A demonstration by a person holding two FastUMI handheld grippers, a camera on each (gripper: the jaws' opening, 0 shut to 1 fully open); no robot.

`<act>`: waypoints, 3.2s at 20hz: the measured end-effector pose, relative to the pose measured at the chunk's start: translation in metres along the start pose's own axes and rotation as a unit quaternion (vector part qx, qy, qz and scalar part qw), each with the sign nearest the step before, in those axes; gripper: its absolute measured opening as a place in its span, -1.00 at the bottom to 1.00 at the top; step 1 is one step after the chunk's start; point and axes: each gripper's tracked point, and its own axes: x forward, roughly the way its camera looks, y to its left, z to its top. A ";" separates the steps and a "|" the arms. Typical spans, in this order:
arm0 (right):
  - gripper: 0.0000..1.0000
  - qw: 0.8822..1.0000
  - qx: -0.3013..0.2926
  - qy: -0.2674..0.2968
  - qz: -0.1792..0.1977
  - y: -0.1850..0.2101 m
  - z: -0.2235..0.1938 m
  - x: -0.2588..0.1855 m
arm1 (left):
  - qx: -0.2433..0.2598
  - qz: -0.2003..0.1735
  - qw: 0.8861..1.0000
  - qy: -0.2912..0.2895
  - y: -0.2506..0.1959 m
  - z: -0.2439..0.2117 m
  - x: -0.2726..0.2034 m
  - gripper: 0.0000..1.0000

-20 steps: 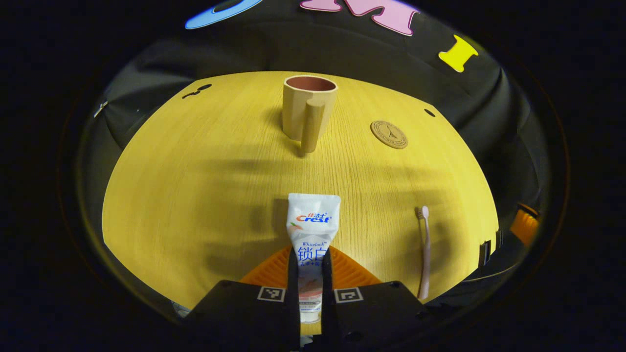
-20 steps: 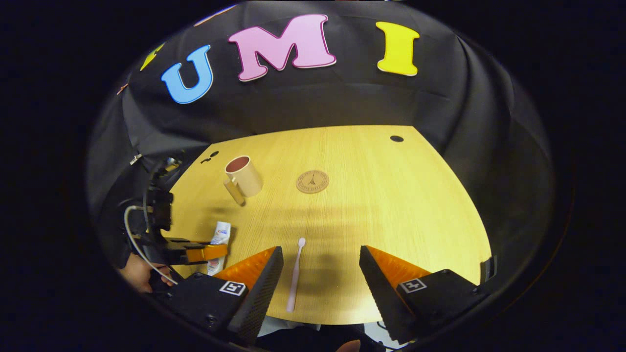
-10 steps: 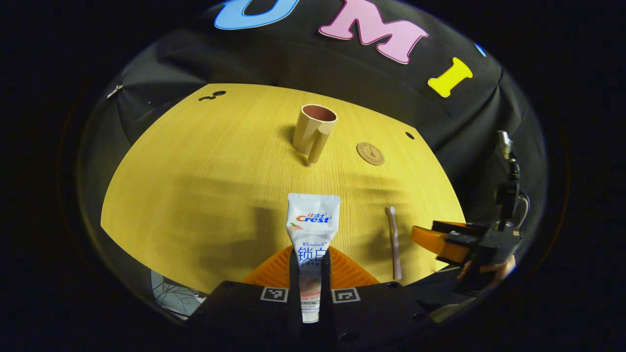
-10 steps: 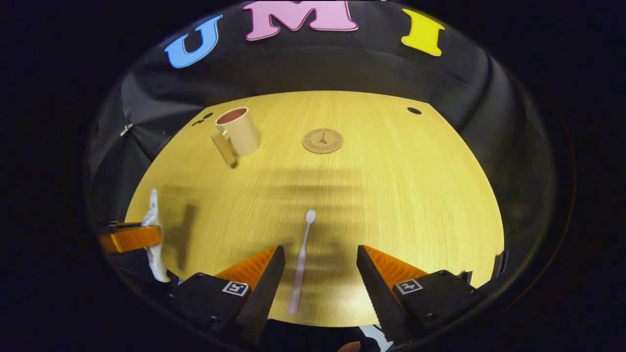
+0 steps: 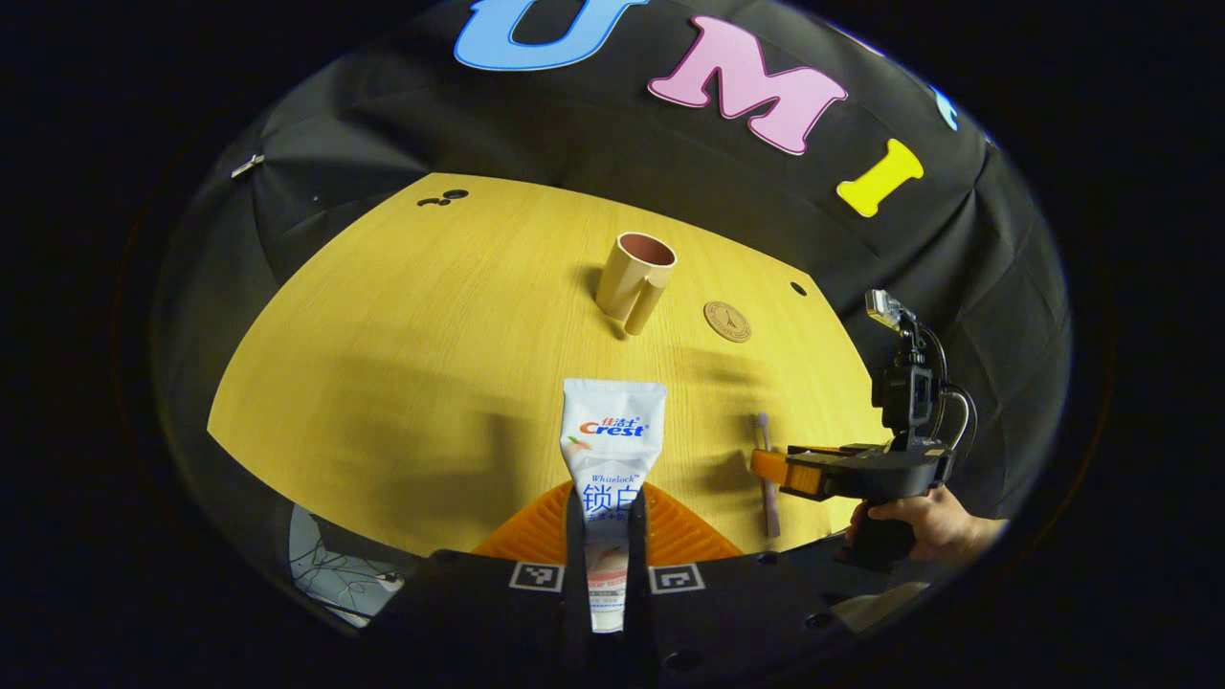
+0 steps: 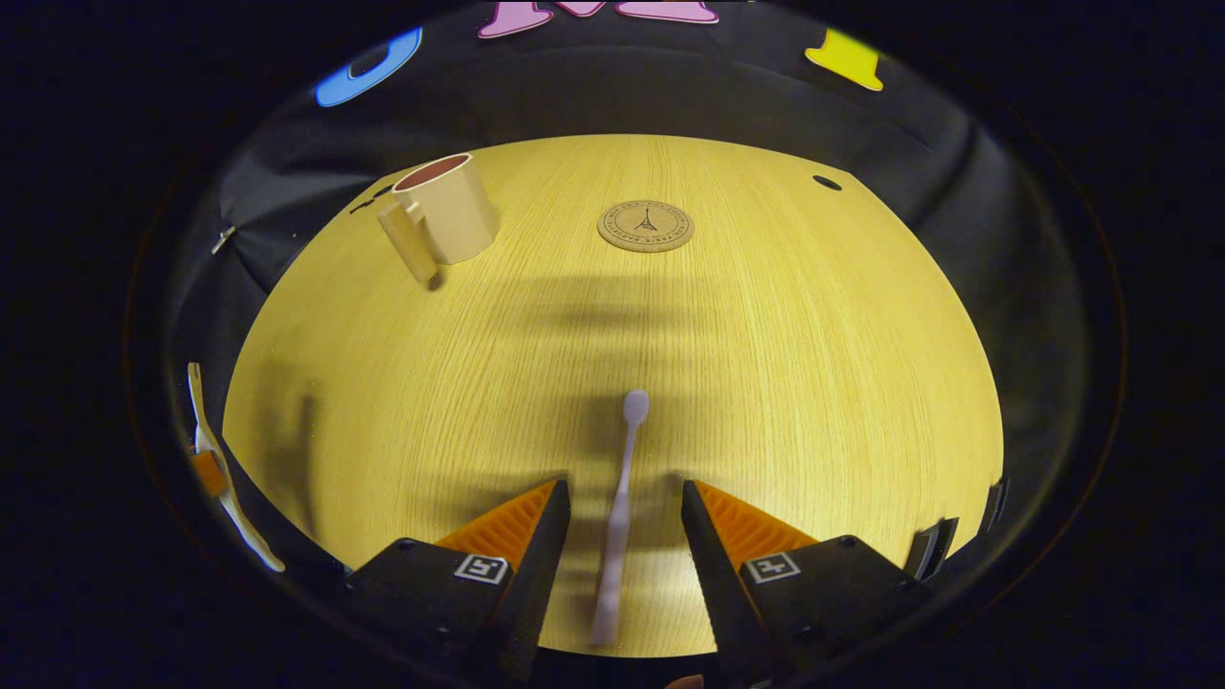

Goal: Put the toothbrush and toothpaste on the desktop into the cup, then pick up the cup and place it on the coaster on the desktop.

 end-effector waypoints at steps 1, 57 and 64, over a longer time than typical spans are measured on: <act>0.43 1.000 0.000 0.002 -0.003 0.000 -0.001 0.001 | 0.002 0.001 1.000 -0.001 0.003 0.000 0.000 -0.64; -0.90 0.918 0.125 -0.299 0.227 -0.014 0.180 -0.214 | 0.060 -0.039 0.962 -0.263 -0.069 0.304 0.177 -0.65; -0.90 0.924 0.129 -0.296 0.206 -0.030 0.170 -0.209 | 0.076 -0.022 0.967 -0.241 -0.063 0.290 0.211 -0.65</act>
